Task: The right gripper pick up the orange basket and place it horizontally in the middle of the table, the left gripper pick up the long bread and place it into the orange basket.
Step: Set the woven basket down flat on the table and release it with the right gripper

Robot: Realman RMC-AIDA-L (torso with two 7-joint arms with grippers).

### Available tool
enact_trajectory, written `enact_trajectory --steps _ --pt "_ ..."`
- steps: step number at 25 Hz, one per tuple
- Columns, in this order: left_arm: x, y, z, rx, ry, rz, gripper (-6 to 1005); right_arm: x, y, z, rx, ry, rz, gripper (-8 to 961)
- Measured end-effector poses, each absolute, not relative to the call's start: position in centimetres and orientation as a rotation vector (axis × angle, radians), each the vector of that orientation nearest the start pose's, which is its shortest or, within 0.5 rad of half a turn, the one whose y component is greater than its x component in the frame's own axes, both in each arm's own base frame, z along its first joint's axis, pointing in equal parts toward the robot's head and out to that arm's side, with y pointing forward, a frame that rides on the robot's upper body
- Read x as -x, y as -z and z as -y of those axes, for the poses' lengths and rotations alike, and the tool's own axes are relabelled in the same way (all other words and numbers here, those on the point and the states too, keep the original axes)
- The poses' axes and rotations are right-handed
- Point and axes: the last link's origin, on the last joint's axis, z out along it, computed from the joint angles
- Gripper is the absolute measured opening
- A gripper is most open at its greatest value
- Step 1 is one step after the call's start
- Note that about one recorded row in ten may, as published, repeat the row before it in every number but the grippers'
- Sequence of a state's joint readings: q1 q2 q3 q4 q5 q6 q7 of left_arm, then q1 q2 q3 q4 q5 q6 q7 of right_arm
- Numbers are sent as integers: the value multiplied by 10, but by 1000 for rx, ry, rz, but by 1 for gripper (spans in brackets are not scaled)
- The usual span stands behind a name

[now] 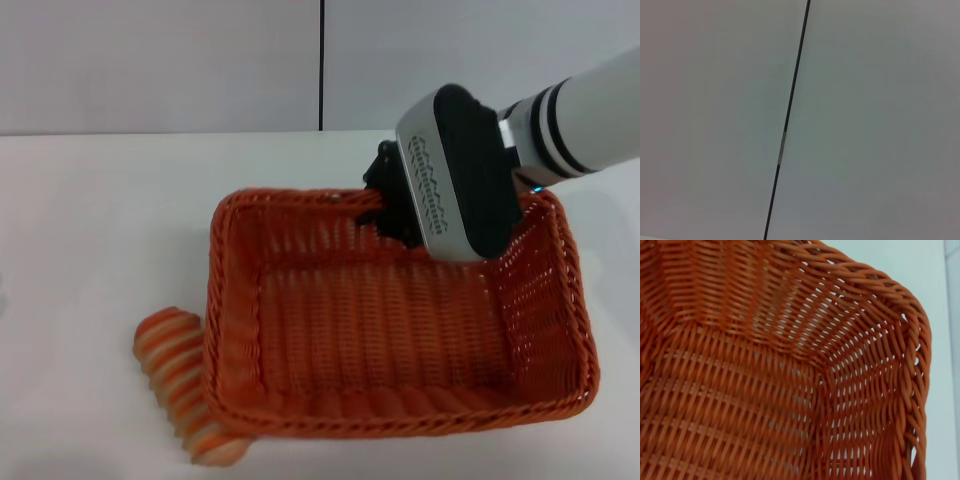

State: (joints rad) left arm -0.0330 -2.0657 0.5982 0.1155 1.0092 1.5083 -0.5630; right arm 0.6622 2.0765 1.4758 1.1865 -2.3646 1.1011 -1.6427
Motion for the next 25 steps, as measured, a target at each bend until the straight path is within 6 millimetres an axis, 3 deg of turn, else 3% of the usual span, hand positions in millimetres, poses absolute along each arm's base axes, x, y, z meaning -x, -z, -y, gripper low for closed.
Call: enact_trajectory --steps 11,22,25 --pt "408 -32 -175 1492 791 728 730 -136 86 -360 2794 417 783 179" --pt "408 -34 -177 1495 793 715 729 -131 81 -359 2767 379 748 189" --pt "408 -34 -177 1495 793 713 729 -127 75 -355 2742 338 748 317"
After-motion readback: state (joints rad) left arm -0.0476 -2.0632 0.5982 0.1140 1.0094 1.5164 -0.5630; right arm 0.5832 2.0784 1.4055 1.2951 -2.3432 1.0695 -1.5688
